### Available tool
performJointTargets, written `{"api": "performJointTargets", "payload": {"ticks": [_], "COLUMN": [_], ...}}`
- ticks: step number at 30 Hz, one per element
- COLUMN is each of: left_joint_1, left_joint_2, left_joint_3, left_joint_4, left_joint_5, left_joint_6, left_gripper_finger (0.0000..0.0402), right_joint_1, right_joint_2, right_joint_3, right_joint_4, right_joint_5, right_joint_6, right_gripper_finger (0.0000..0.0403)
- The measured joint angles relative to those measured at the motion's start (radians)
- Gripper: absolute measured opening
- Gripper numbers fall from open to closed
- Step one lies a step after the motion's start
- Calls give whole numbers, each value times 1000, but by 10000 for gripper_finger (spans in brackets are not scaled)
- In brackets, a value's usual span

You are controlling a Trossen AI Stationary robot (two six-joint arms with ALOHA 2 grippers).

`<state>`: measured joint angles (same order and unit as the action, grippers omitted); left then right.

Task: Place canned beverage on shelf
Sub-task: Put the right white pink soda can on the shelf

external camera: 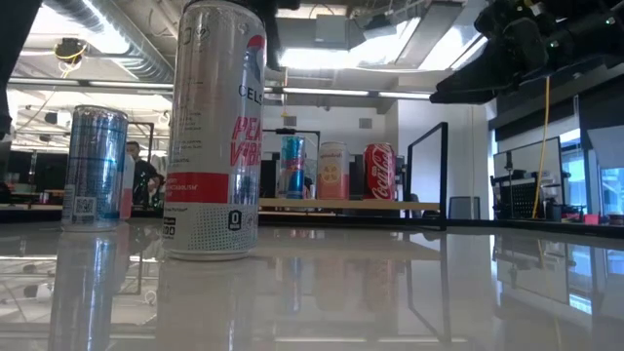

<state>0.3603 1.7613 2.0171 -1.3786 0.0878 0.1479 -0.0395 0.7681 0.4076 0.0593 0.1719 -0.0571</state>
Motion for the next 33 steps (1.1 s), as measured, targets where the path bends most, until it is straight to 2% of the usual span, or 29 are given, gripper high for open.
{"api": "performJointTargets", "payload": {"ticks": [3, 7, 11, 20, 24, 28, 33], "left_joint_1": [-78, -213, -361, -621, -695, -734, -748], "left_joint_2": [-25, -63, -82, -81, -81, -75, -74], "left_joint_3": [-1, -1, -1, -2, -2, -43, -168], "left_joint_4": [-58, -75, -76, -96, -92, -24, 111], "left_joint_5": [-35, -149, -219, -368, -443, -440, -420], "left_joint_6": [-98, -222, -321, -472, -502, -512, -513], "left_gripper_finger": [320, 320, 320, 320, 320, 320, 320], "right_joint_1": [0, 0, 0, 1, 0, 0, 0], "right_joint_2": [0, 0, 0, 0, 0, 0, 0], "right_joint_3": [0, 0, 0, 0, 0, 0, 0], "right_joint_4": [0, 0, -1, -1, -1, -1, -1], "right_joint_5": [0, -14, -34, -48, -53, -53, -53], "right_joint_6": [0, 0, 0, 6, 8, 8, 8], "right_gripper_finger": [301, 301, 301, 301, 301, 301, 301]}}
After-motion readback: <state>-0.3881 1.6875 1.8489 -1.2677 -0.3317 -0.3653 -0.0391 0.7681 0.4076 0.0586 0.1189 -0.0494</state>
